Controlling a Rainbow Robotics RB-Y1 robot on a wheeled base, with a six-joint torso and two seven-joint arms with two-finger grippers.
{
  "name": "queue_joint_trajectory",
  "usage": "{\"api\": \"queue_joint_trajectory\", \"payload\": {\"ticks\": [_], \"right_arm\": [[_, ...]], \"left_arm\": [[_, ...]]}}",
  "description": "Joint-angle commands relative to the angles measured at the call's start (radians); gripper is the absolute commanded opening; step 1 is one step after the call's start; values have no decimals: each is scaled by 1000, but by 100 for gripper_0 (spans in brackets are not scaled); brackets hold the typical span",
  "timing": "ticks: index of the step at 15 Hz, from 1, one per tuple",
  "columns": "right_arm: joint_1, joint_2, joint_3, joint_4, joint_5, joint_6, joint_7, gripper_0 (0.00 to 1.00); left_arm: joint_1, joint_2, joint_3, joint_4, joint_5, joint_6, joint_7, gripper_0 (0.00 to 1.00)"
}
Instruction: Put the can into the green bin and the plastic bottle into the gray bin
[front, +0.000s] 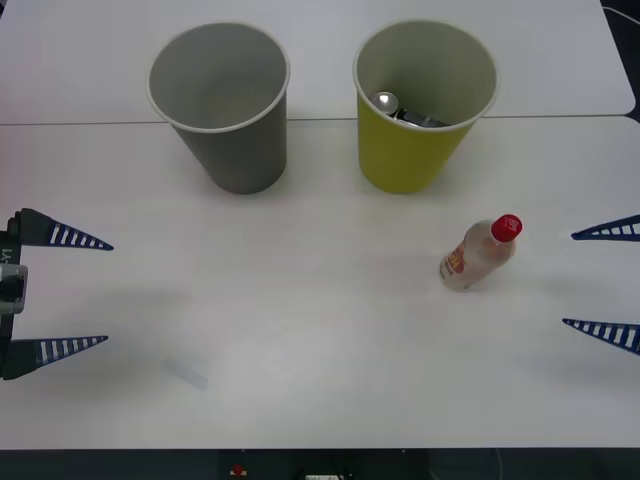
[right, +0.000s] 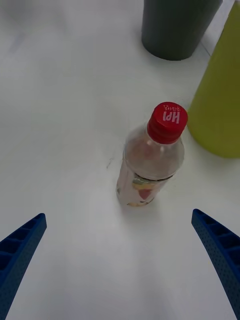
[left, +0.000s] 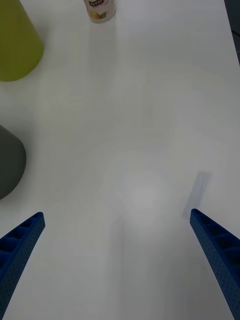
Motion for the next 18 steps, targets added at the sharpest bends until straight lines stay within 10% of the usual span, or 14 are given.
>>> {"api": "queue_joint_trajectory", "payload": {"ticks": [1,18], "right_arm": [[-18,49,3,63,-10,-8,95,100],[-232,331,126,423,-33,-63,273,100]], "left_arm": [[0,0,0,0,0,0,0,100],[0,0,0,0,0,0,0,100]]}}
